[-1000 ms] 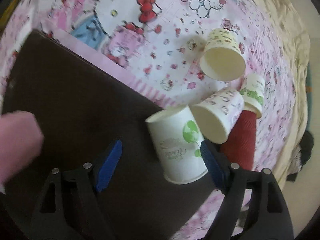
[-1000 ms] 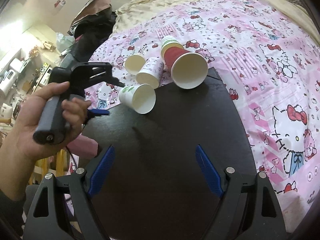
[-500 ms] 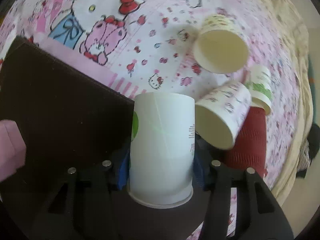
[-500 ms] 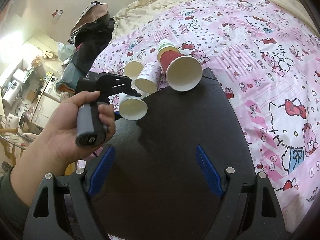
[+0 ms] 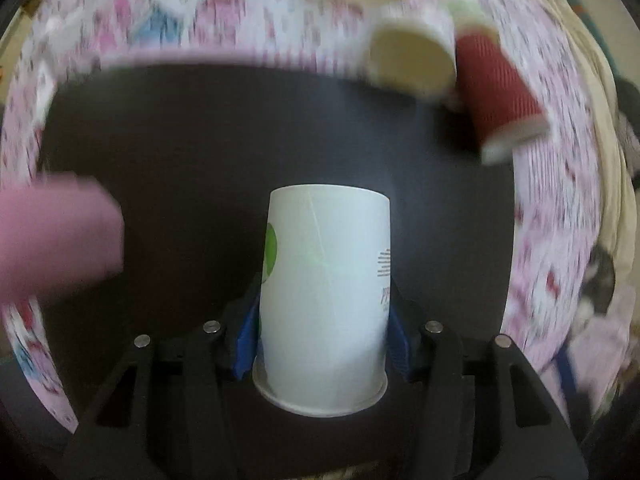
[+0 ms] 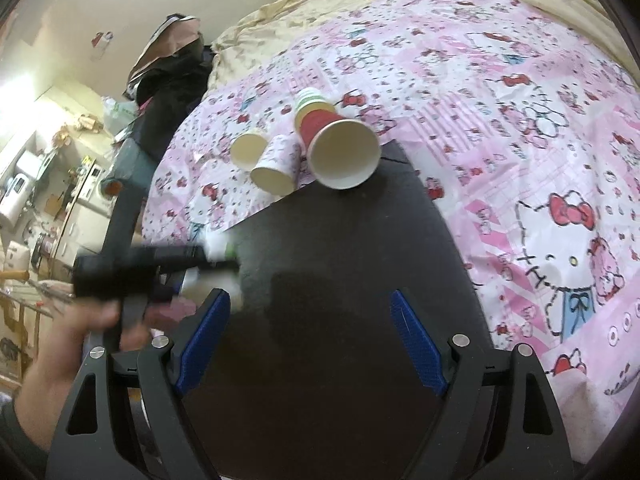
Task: Flip cup upside down
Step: 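Lift the white cup, turn it rim-down and set it on the board with the left tool, then grasp the standing white cup with the right tool and lift it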
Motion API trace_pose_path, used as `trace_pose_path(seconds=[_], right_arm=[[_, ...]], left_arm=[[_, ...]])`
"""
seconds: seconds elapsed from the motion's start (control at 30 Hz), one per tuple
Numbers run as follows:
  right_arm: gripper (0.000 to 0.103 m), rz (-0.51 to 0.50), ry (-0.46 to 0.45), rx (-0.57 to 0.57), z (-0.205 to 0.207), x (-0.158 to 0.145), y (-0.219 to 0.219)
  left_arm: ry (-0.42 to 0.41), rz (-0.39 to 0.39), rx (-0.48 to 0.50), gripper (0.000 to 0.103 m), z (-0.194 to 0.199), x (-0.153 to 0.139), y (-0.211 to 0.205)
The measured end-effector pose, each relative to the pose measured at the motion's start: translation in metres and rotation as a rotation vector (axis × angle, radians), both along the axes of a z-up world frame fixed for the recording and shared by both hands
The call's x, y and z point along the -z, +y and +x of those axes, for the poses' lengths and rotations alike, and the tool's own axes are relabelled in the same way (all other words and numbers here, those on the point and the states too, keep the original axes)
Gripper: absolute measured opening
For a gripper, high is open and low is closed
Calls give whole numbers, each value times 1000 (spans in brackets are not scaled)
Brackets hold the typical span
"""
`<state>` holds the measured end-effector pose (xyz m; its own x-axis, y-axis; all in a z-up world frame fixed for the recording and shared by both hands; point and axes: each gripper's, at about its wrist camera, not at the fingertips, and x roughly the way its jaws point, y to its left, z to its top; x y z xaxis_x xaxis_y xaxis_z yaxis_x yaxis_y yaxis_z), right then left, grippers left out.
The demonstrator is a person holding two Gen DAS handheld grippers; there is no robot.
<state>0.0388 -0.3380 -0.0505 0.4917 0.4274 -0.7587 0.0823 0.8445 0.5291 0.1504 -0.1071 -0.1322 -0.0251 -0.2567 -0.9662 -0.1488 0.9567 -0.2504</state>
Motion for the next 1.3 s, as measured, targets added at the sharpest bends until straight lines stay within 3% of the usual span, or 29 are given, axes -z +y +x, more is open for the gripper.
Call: trace_pose_path(seconds=[0.13, 0.2, 0.4, 0.47, 0.5, 0.53, 0.67, 0.83, 1.0, 1.13, 1.3], right_arm=[[85, -9, 20, 22, -5, 5, -6], [85, -16, 23, 25, -7, 6, -7], [85, -54, 24, 15, -12, 7, -3], [85, -52, 31, 18, -13, 9, -5], [85, -55, 33, 20, -13, 10, -6], [85, -60, 36, 24, -13, 11, -8], [85, -58, 44, 29, -13, 12, -10], [85, -71, 56, -2, -10, 15, 0], [85, -12, 113, -107, -6, 27, 23], [85, 67, 178, -192, 0, 37, 45], [84, -95, 236, -350, 30, 44, 90]], left_arm=[[24, 23, 46, 53, -48, 9, -3], [21, 49, 12, 55, -69, 10, 2], [13, 48, -12, 60, -85, 10, 0], [30, 45, 2, 71, -86, 12, -1], [36, 46, 3, 84, -87, 13, -1], [34, 52, 3, 89, -88, 11, 0], [-7, 46, 32, 89, -96, -8, 7], [-110, 53, 100, 89, -109, -52, 39], [-219, 135, 138, 89, -120, -81, 90], [-236, 191, 118, 89, -125, -74, 121], [-223, 181, 101, 89, -122, -49, 134]])
